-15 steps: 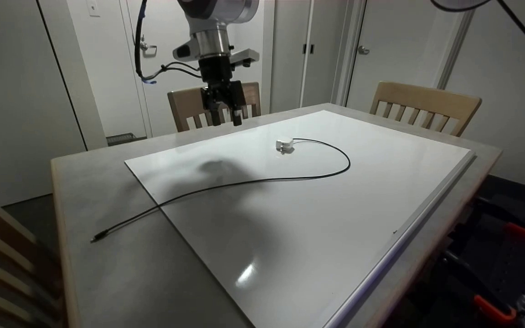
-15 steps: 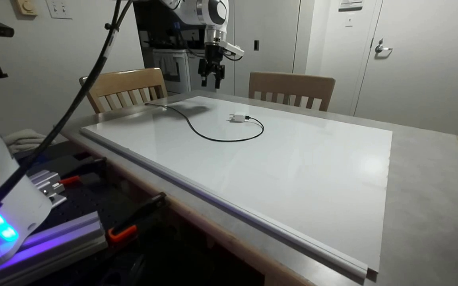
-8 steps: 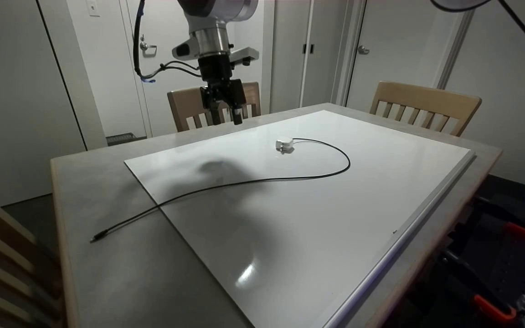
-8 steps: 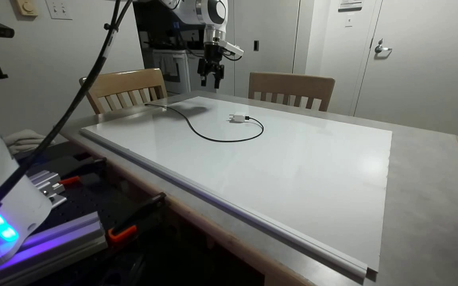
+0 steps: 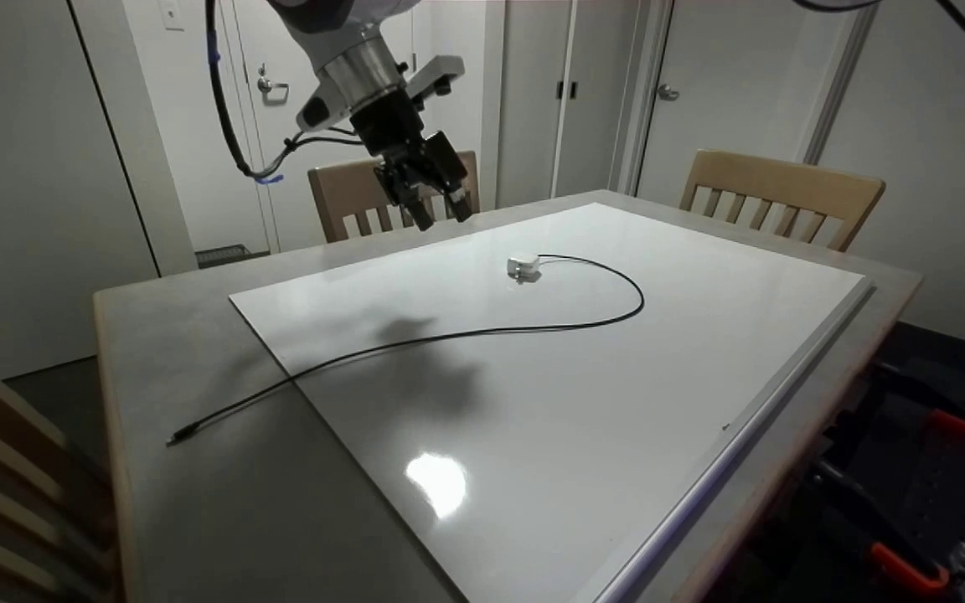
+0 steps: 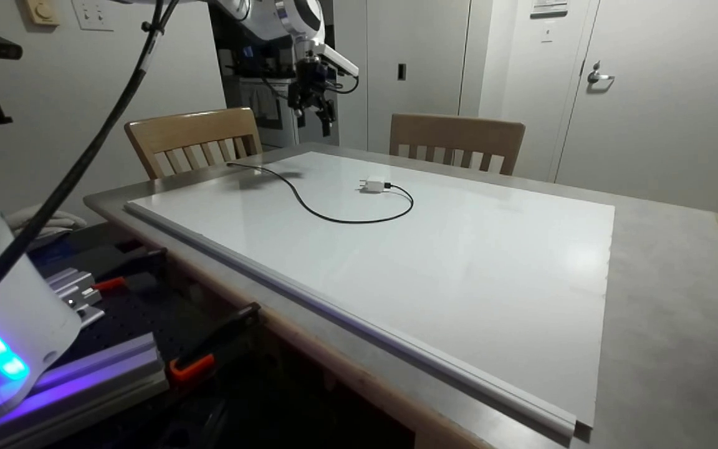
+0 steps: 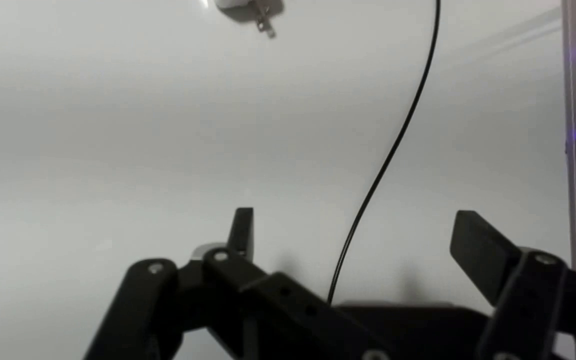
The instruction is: Coil the phone charger
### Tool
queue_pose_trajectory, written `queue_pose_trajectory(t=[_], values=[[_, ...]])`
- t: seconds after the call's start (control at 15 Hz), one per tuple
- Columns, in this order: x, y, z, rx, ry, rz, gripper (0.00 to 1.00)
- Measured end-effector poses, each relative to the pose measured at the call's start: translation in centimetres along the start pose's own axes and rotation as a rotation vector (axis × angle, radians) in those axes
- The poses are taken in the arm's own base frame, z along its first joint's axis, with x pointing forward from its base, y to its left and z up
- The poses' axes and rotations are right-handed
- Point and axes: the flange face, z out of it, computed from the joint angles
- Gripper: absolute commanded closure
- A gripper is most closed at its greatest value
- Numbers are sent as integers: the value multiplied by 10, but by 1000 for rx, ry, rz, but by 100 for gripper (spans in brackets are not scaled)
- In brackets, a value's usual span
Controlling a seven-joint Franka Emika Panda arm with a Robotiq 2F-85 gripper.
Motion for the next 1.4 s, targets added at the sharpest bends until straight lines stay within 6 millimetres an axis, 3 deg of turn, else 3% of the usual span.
queue_pose_trajectory(t=[0.33, 0.87, 1.4], values=[[25, -15, -14, -42, -153, 147, 0], [28, -15, -15, -55, -150, 160, 0], [38, 7, -36, -284, -43, 340, 0]])
